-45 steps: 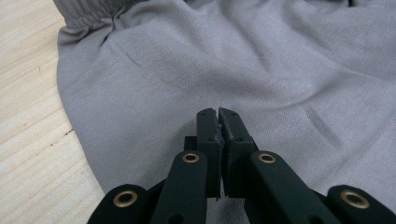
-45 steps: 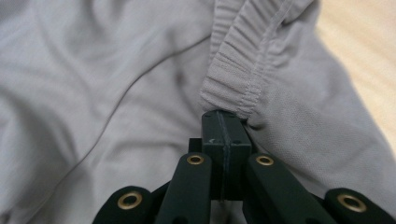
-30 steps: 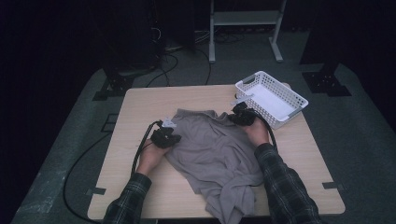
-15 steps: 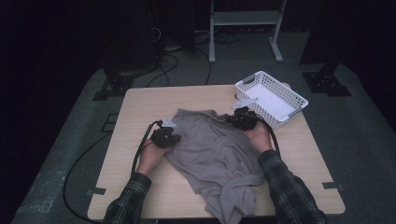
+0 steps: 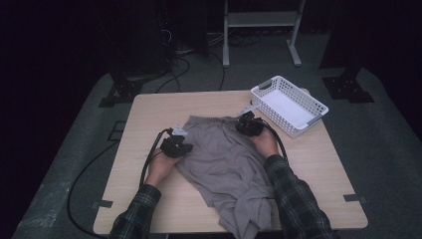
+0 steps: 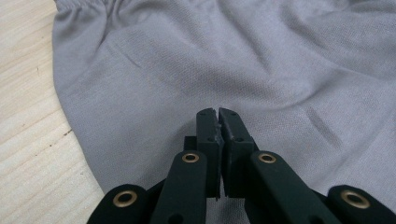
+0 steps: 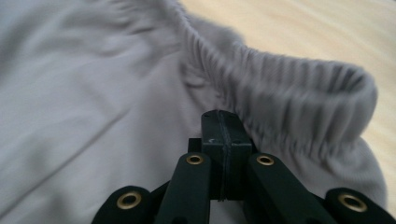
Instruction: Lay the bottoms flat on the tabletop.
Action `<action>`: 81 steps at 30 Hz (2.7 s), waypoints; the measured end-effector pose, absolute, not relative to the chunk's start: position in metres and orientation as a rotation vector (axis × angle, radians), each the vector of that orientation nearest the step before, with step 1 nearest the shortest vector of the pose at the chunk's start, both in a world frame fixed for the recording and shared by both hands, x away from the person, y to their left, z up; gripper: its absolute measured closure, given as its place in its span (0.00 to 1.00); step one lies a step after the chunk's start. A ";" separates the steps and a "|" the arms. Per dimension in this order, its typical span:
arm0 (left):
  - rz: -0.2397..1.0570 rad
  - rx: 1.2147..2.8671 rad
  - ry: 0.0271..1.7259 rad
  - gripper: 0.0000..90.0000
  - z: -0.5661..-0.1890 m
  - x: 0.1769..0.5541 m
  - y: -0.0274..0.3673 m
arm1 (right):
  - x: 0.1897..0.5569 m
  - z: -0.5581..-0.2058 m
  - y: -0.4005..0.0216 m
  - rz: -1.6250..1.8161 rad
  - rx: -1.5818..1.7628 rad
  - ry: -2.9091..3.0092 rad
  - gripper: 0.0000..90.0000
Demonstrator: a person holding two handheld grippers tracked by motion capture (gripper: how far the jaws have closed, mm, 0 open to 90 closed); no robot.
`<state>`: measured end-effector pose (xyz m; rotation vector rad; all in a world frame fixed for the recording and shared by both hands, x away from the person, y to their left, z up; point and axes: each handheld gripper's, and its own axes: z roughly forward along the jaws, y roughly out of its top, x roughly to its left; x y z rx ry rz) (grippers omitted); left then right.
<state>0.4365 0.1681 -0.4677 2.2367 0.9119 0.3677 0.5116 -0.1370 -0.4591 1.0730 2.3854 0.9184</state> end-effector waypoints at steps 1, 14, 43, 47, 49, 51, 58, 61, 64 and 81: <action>0.368 2.236 0.911 0.98 -0.468 0.436 0.168 | 0.516 -0.459 -0.138 0.898 1.090 2.367 0.99; 0.350 2.237 0.923 0.94 -0.467 0.436 0.167 | 0.510 -0.445 -0.160 1.041 1.182 2.331 0.92; 0.323 2.257 0.806 0.46 -0.442 0.360 0.158 | 0.366 -0.444 -0.242 1.082 1.020 2.415 0.62; 0.290 2.280 0.776 0.48 -0.445 0.343 0.153 | 0.347 -0.447 -0.243 1.061 0.992 2.442 0.61; 0.278 2.285 0.757 0.48 -0.446 0.333 0.150 | 0.337 -0.446 -0.241 1.071 0.982 2.453 0.60; 0.267 2.292 0.738 0.48 -0.447 0.325 0.148 | 0.327 -0.445 -0.240 1.083 0.963 2.471 0.59; 0.231 2.296 0.667 0.46 -0.452 0.312 0.132 | 0.299 -0.445 -0.235 1.135 0.887 2.548 0.55; 0.188 2.332 0.598 0.43 -0.459 0.310 0.121 | 0.292 -0.447 -0.228 1.214 0.854 2.613 0.52; 0.163 2.328 0.546 0.43 -0.458 0.307 0.110 | 0.285 -0.445 -0.215 1.232 0.780 2.660 0.51; 0.146 2.385 0.333 0.76 -0.458 0.297 0.060 | 0.278 -0.451 -0.182 1.205 0.668 2.751 0.88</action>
